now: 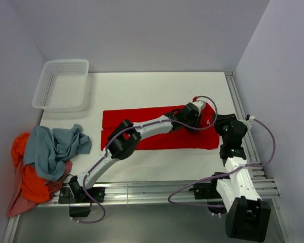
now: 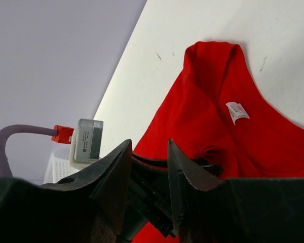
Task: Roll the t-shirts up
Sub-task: Fold the tshirt
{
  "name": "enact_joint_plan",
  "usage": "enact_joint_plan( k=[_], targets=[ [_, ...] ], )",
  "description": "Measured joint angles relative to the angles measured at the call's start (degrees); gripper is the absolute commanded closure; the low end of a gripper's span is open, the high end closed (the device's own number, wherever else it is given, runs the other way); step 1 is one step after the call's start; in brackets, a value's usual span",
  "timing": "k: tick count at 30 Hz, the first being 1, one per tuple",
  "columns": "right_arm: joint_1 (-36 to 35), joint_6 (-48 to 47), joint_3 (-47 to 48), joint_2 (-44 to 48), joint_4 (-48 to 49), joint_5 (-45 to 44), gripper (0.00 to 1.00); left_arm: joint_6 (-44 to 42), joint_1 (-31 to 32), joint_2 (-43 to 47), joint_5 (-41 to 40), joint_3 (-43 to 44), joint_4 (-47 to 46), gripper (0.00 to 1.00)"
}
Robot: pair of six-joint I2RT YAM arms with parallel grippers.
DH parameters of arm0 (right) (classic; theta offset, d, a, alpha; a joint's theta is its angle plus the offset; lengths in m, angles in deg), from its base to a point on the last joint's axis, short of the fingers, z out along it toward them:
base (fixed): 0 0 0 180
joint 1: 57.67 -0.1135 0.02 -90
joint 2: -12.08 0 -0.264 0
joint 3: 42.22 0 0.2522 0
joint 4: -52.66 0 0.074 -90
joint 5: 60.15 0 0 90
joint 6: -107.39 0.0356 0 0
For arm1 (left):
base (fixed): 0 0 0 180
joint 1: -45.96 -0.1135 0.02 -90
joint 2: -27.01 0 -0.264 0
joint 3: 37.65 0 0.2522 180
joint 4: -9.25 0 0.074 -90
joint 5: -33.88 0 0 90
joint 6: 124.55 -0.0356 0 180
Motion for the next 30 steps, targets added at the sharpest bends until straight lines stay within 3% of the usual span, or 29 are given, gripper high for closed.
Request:
enact_joint_plan(
  k=[2, 5, 18, 30],
  targets=[
    [0.0, 0.0, -0.1, 0.0, 0.0, 0.0, 0.59, 0.1, 0.0, 0.0, -0.8, 0.3, 0.3, 0.76],
    [0.0, 0.0, -0.2, 0.0, -0.1, -0.1, 0.59, -0.2, 0.0, 0.0, -2.3, 0.7, 1.3, 0.83],
    [0.0, -1.0, -0.2, -2.9, -1.6, -0.7, 0.59, -4.5, 0.1, 3.8, -6.3, 0.5, 8.3, 0.9],
    [0.0, -1.2, -0.2, -6.2, -3.0, -0.2, 0.6, -4.9, 0.1, 12.0, -6.7, -8.6, 11.3, 0.93]
  ],
)
